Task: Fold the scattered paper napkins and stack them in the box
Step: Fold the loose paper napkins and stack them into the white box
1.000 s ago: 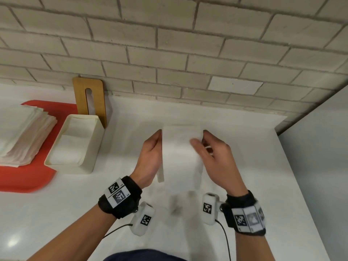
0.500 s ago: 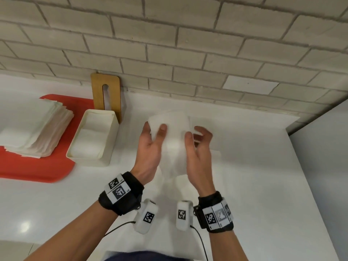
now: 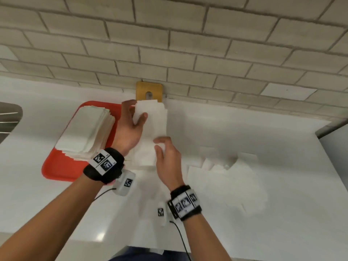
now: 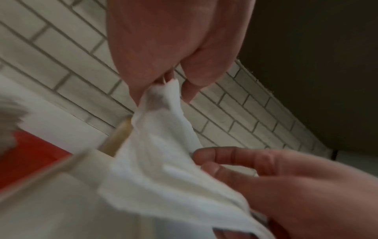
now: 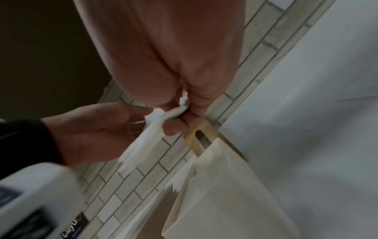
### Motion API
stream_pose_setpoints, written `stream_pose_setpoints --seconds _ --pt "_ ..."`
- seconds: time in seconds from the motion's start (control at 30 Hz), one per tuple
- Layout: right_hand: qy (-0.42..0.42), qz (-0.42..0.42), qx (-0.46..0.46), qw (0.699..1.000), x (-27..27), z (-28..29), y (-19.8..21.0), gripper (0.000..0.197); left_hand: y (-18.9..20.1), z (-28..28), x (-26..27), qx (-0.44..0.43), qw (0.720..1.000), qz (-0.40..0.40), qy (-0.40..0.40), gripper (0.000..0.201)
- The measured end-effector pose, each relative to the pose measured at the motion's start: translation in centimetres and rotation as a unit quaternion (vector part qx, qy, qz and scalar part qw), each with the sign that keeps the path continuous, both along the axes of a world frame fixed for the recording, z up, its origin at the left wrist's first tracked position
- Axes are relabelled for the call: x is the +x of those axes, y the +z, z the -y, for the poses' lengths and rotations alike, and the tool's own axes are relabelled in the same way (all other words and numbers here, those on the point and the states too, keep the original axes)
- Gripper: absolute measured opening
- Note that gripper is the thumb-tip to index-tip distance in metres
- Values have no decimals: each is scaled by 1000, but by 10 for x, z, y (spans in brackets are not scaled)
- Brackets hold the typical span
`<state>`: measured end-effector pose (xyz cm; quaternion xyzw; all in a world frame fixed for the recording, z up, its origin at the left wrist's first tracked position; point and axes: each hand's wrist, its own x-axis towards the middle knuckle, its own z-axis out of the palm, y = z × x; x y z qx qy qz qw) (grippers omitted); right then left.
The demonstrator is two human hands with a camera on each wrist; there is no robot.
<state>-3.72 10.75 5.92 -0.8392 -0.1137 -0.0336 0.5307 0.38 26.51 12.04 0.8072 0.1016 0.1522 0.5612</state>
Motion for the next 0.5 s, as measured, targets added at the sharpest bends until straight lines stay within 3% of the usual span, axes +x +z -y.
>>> stream_pose_setpoints --seconds 0.07,0.13,0.23,0.33,0.43,0.5 --pt "-5 -52 -55 997 23 -39 -11 25 -15 -37 7 89 996 -11 8 49" --pt "5 -155 -129 979 38 -68 -17 37 -33 -62 13 197 980 -13 9 47" --pt "23 -208 -238 948 36 -87 -20 45 -53 -74 27 306 942 -74 -116 34" --pt "7 -178 -248 952 26 -85 -17 32 -72 -68 42 432 838 -173 -284 42" --pt "-54 -86 -186 977 17 -54 -20 21 -92 -60 49 516 739 -271 -338 87" --pt "-93 -51 -165 981 13 -14 -25 17 -99 -54 44 563 692 -289 -347 119"
